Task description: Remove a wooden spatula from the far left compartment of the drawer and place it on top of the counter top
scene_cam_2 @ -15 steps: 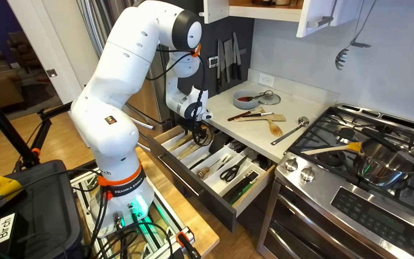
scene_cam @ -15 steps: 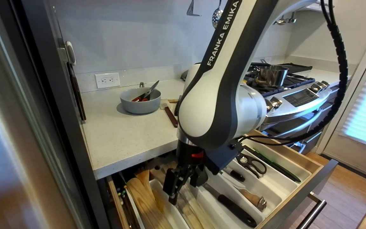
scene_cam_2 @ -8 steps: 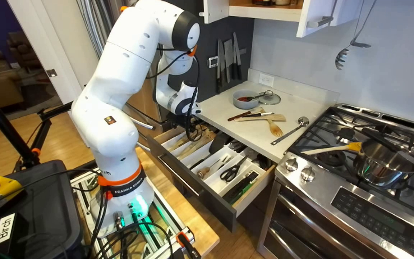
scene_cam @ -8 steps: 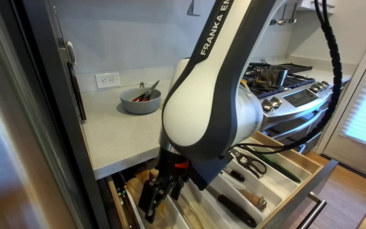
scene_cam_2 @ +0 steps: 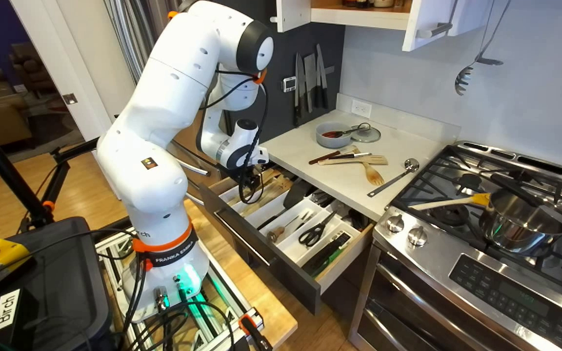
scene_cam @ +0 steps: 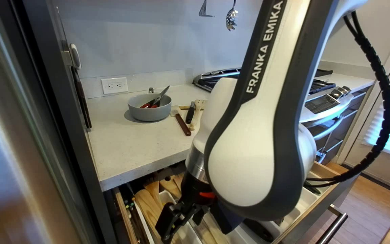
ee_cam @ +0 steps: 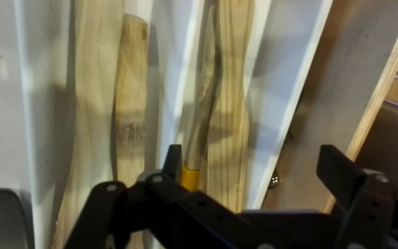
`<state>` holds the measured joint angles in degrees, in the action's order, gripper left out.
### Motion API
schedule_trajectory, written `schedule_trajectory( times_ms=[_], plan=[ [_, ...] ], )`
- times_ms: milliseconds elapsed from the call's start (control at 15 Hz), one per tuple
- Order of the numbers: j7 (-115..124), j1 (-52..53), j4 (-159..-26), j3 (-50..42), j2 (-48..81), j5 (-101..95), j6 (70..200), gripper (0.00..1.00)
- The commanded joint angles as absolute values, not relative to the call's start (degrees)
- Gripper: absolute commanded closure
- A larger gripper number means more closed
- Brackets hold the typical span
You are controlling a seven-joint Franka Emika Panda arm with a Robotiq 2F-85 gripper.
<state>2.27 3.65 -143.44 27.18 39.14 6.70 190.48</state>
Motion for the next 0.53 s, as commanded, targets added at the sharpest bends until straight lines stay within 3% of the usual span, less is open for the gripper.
schedule_trajectory(
  times_ms=[0,467],
  plan=[
    [3.73,2.49,-142.43,24.90,43.14,3.34,194.27,0.00],
    [2.68,-5.26,-138.20,27.55,48.53,-4.75,191.70,0.00]
  ],
)
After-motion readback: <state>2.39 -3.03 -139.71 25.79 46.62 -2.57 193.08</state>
